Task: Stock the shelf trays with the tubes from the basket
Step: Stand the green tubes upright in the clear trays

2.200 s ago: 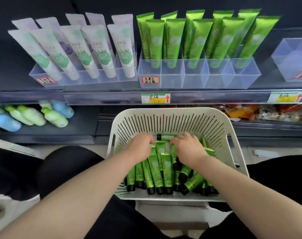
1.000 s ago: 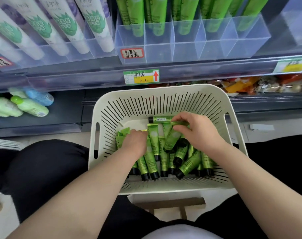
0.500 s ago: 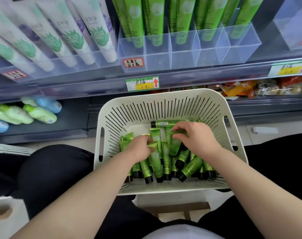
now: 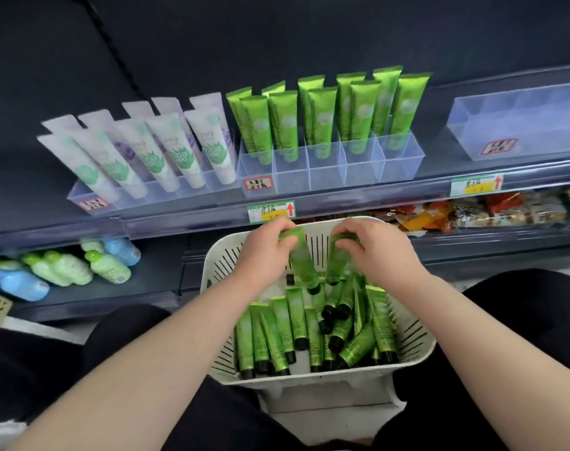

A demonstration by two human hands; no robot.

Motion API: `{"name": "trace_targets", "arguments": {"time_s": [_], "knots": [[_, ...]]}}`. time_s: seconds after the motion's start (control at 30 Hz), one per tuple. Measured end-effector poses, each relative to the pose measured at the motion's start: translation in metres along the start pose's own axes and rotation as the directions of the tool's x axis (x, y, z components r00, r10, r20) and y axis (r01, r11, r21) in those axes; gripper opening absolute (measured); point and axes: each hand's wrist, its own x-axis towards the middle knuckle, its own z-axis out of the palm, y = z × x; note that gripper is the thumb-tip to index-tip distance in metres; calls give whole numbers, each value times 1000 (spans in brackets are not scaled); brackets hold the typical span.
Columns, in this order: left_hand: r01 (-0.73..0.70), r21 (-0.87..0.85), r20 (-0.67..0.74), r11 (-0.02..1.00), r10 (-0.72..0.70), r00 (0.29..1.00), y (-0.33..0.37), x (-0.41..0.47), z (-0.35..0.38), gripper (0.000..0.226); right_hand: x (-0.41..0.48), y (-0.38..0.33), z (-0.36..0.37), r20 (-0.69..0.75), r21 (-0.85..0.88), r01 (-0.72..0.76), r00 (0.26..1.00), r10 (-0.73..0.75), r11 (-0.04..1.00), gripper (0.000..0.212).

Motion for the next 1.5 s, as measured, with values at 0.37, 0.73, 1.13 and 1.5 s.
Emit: {"name": "trace_targets", "arguments": {"time_s": [0.37,0.73,1.13,1.5], "knots": [[-185,-89,-276,979,154,949,108,65,-57,15,47,9,-120,-377,-51,-49,926,26,998,20],[-254,-81,-378,964,206,903,161,112,-41,8,112,52,-145,-401,-172,-102,916,25,980,22],[-257,37,-279,966,257,925,201,166,-17,13,121,76,-135,-249,-245,-90,968,27,965,24],[-290,205,-138,935,321,937,201,186,7,15,119,76,-142,-326,-275,-74,945,-20,959,23]]}}
